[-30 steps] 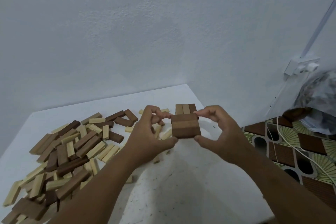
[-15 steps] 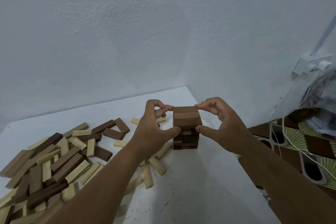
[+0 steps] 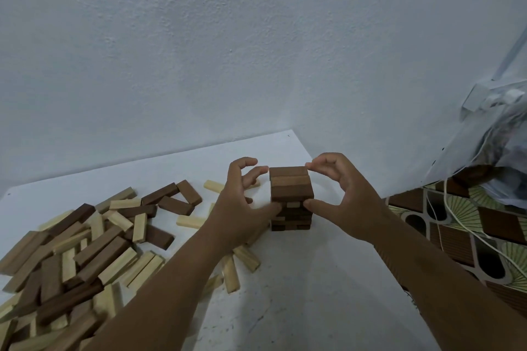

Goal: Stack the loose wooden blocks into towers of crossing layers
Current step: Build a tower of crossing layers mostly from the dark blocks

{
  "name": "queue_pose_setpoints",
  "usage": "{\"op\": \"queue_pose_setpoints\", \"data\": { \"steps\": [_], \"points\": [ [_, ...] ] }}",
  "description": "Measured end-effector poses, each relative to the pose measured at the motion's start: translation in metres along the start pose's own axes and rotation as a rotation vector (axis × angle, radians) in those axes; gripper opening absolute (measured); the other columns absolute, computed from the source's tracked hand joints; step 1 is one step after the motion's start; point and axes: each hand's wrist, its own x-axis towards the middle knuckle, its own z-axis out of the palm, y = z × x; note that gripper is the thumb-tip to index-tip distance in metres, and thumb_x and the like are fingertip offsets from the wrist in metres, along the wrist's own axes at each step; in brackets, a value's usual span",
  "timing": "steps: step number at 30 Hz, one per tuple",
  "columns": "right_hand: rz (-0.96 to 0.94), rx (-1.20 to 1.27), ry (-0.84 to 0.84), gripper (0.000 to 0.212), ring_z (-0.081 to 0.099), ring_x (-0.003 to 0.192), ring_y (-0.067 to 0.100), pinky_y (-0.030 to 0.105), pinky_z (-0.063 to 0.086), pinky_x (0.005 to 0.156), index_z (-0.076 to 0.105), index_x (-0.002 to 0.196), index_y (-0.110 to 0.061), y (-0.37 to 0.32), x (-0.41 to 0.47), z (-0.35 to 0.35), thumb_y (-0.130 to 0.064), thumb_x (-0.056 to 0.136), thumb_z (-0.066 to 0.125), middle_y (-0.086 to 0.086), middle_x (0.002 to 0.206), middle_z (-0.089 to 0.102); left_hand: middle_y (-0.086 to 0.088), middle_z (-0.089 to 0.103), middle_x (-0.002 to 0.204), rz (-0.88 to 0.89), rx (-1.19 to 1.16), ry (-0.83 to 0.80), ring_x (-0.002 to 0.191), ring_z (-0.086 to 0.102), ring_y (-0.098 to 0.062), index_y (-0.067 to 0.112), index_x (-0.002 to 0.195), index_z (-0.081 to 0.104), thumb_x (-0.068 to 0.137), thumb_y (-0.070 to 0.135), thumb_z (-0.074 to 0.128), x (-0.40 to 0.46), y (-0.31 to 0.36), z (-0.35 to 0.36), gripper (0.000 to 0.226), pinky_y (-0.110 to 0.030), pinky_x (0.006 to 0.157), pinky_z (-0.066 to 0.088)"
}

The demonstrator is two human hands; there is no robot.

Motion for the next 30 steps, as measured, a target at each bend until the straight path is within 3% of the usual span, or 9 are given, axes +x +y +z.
{"op": "queue_pose_setpoints", "data": {
  "steps": [3,6,9,11,14,19,22,25,30],
  "points": [
    [0.090,0.130,0.014,0.063,0.036,0.133,-0.010,0.019,0.031,0.104,0.039,0.135,-0.034,-0.003,-0.005,0.001,-0.046,0.083,0.072,-0.022,0.141,0.047,0.021,0.029,0.154,-0.045,-0.103,-0.037,0.137,0.029,-0.002,0.046,0.144,0.017,0.074,0.045,0.075,-0.009,0.002,0.002,0.091,-0.023,0.099,0.035],
    [0.240,0.279,0.114,0.069,0.034,0.134,-0.006,0.026,0.026,0.113,0.035,0.143,-0.037,-0.010,-0.008,0.017,-0.072,0.084,0.036,-0.021,0.147,0.038,0.027,0.017,0.157,-0.107,-0.285,0.019,0.141,0.019,0.001,0.049,0.150,0.014,0.087,0.072,0.044,-0.019,0.015,0.015,0.073,-0.014,0.095,0.033],
    [0.321,0.404,0.160,0.092,0.024,0.136,-0.006,0.020,0.019,0.111,0.027,0.152,-0.031,-0.017,-0.008,0.039,-0.087,0.080,0.014,-0.018,0.154,0.029,0.030,0.008,0.157,-0.176,-0.310,0.081,0.146,0.010,-0.001,0.051,0.151,0.012,0.089,0.077,0.014,-0.022,0.022,0.036,0.068,-0.038,0.122,0.017],
    [0.350,0.475,0.135,0.116,0.021,0.133,-0.008,0.014,0.018,0.106,0.022,0.153,-0.032,-0.021,-0.006,0.051,-0.100,0.060,0.013,-0.024,0.150,0.023,0.028,0.009,0.157,-0.219,-0.386,0.101,0.148,0.008,-0.004,0.052,0.151,0.012,0.080,0.085,0.010,-0.020,0.024,0.048,0.078,-0.046,0.123,0.009],
    [0.406,0.553,0.135,0.140,0.021,0.136,-0.002,0.029,0.014,0.116,0.022,0.152,-0.037,-0.019,0.000,0.062,-0.109,0.032,0.016,-0.023,0.147,0.026,0.018,0.012,0.162,-0.239,-0.443,0.132,0.149,0.011,-0.006,0.045,0.154,0.011,0.078,0.082,0.007,-0.015,0.021,0.057,0.084,-0.041,0.123,0.011],
    [0.420,0.543,0.138,0.117,0.038,0.134,0.010,0.030,0.030,0.108,0.029,0.144,-0.048,-0.014,0.000,0.067,-0.106,0.044,0.012,-0.012,0.146,0.039,0.008,0.043,0.151,-0.219,-0.423,0.123,0.140,0.039,-0.012,0.043,0.150,0.028,0.080,0.088,0.010,-0.009,0.013,0.062,0.085,-0.043,0.118,0.029],
    [0.392,0.502,0.137,0.128,0.041,0.130,0.008,0.028,0.033,0.107,0.028,0.149,-0.041,-0.011,-0.001,0.067,-0.108,0.040,0.014,-0.011,0.145,0.042,0.007,0.043,0.150,-0.218,-0.414,0.114,0.138,0.039,-0.010,0.039,0.152,0.025,0.086,0.075,0.009,-0.010,0.016,0.061,0.077,-0.034,0.117,0.029],
    [0.395,0.502,0.139,0.123,0.044,0.131,0.010,0.035,0.034,0.113,0.032,0.149,-0.038,-0.011,0.001,0.067,-0.106,0.048,0.013,-0.008,0.145,0.046,0.007,0.041,0.151,-0.199,-0.399,0.113,0.139,0.038,-0.010,0.039,0.153,0.024,0.085,0.073,0.009,-0.011,0.016,0.061,0.077,-0.038,0.119,0.029],
    [0.415,0.472,0.163,0.082,0.043,0.117,-0.005,0.013,0.033,0.096,0.028,0.143,-0.046,-0.020,-0.003,0.064,-0.083,0.072,0.008,-0.022,0.131,0.043,0.007,0.049,0.143,-0.214,-0.394,0.122,0.130,0.046,-0.007,0.040,0.150,0.029,0.087,0.075,0.008,-0.011,0.017,0.060,0.076,-0.031,0.113,0.035]
  ]
}}
